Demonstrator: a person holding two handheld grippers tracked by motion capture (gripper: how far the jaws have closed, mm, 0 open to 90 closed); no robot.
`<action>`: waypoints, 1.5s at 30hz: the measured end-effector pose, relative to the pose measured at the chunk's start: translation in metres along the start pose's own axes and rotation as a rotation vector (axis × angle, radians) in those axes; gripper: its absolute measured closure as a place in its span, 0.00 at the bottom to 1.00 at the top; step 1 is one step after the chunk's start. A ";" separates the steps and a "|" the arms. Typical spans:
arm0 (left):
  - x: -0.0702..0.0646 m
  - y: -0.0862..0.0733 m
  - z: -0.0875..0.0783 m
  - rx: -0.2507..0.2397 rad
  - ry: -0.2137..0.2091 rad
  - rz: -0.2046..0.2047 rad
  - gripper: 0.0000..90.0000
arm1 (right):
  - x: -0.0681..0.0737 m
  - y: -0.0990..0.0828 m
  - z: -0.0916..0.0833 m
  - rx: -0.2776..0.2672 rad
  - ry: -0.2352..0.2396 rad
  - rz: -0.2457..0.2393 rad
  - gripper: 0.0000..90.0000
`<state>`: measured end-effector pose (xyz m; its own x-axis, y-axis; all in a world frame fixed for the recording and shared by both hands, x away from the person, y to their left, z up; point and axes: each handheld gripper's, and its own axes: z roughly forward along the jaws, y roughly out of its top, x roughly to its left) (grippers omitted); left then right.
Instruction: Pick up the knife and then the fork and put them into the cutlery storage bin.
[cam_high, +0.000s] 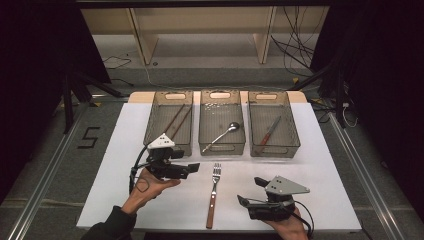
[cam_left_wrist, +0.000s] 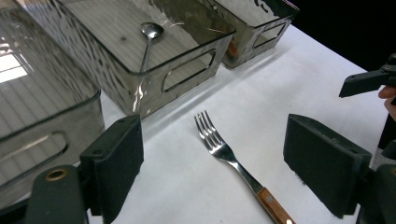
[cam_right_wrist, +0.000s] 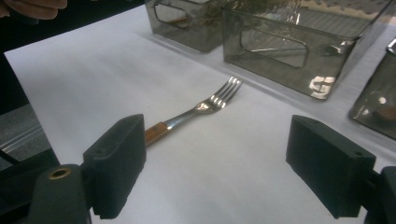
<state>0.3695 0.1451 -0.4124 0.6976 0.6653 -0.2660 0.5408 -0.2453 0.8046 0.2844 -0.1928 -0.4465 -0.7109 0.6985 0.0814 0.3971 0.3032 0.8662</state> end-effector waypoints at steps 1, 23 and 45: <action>0.001 -0.002 -0.002 -0.004 0.002 0.004 0.22 | 0.001 0.001 0.001 0.004 0.002 -0.001 0.25; 0.008 -0.045 -0.033 -0.095 0.041 0.000 0.22 | 0.030 0.013 0.040 0.119 0.126 -0.109 0.78; 0.016 -0.064 -0.047 -0.112 0.080 -0.021 0.22 | 0.061 0.015 0.081 0.243 0.231 -0.164 1.00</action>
<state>0.3240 0.2044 -0.4430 0.6443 0.7249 -0.2438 0.4957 -0.1530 0.8549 0.2940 -0.0931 -0.4690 -0.8778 0.4716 0.0841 0.3734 0.5636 0.7368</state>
